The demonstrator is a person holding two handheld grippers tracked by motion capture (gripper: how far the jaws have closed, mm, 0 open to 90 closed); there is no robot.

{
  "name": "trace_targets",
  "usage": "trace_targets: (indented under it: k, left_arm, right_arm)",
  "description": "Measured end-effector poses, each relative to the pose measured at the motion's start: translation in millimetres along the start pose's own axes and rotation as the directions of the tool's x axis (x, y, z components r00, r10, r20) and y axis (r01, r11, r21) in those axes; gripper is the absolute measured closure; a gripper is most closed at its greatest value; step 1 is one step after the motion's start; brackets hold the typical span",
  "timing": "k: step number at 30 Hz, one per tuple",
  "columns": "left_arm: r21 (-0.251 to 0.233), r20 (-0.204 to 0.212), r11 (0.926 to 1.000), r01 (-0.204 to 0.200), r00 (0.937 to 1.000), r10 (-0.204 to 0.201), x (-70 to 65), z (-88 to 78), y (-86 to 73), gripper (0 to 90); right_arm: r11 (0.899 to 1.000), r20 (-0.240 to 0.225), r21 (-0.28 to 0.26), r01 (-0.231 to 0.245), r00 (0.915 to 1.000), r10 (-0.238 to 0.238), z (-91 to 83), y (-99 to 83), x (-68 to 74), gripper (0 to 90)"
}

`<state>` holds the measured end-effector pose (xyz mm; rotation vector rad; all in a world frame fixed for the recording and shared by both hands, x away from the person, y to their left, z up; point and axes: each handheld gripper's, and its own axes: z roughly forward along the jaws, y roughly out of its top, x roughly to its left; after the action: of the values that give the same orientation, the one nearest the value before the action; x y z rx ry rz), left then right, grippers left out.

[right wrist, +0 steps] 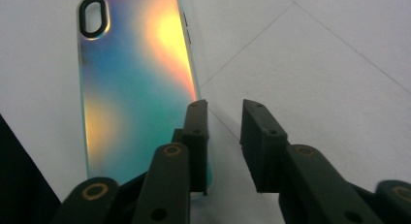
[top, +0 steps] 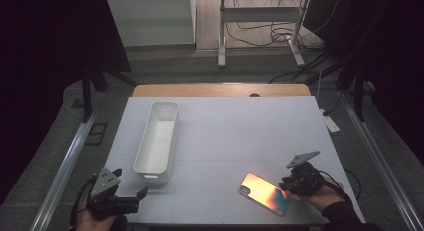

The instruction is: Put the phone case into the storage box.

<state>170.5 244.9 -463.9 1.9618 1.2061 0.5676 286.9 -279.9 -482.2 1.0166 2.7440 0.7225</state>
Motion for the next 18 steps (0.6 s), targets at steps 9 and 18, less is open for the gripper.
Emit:
trace_targets:
  k: [9, 18]
  left_arm:
    - [0.001, 0.0, 1.0, 0.0, 1.0, 0.0, -0.1, 0.0, 0.1, 1.5]
    - [0.001, -0.001, 1.0, 0.0, 1.0, 0.0, -0.1, 0.0, 0.0, 1.5]
  right_arm:
    - [0.999, 0.024, -0.041, 0.0, 0.9997, 0.001, -9.5, -2.1, 5.6, 51.1]
    - [0.998, 0.027, -0.059, -0.004, 0.9996, 0.005, -13.3, -3.0, 10.7, 35.0]
